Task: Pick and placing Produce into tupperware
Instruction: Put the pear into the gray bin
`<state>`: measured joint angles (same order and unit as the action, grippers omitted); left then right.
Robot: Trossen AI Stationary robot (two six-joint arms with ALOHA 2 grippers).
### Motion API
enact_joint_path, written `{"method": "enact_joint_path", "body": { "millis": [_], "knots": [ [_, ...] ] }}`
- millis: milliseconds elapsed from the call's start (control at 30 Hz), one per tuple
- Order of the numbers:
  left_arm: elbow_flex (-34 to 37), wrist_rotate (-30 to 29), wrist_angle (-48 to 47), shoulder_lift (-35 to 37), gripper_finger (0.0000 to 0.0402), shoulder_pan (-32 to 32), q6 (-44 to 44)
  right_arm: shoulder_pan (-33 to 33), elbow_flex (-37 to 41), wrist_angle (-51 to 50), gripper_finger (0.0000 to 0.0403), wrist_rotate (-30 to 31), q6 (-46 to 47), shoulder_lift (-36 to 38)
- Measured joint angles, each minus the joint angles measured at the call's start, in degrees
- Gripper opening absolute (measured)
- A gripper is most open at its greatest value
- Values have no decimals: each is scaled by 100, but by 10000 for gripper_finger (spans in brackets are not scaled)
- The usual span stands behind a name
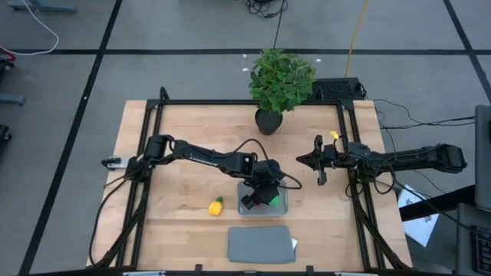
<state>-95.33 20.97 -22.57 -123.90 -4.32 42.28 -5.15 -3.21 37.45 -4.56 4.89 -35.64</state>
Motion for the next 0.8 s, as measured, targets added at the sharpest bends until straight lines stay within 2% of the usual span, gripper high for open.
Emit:
{"method": "enact_joint_path", "body": {
  "millis": [367,800],
  "knots": [
    [0,142,-66,9,230,178,78,0,-1,2,0,0,-17,0],
    [0,151,182,9,230,29,501,0,-1,0,0,0,-20,0]
  ]
}}
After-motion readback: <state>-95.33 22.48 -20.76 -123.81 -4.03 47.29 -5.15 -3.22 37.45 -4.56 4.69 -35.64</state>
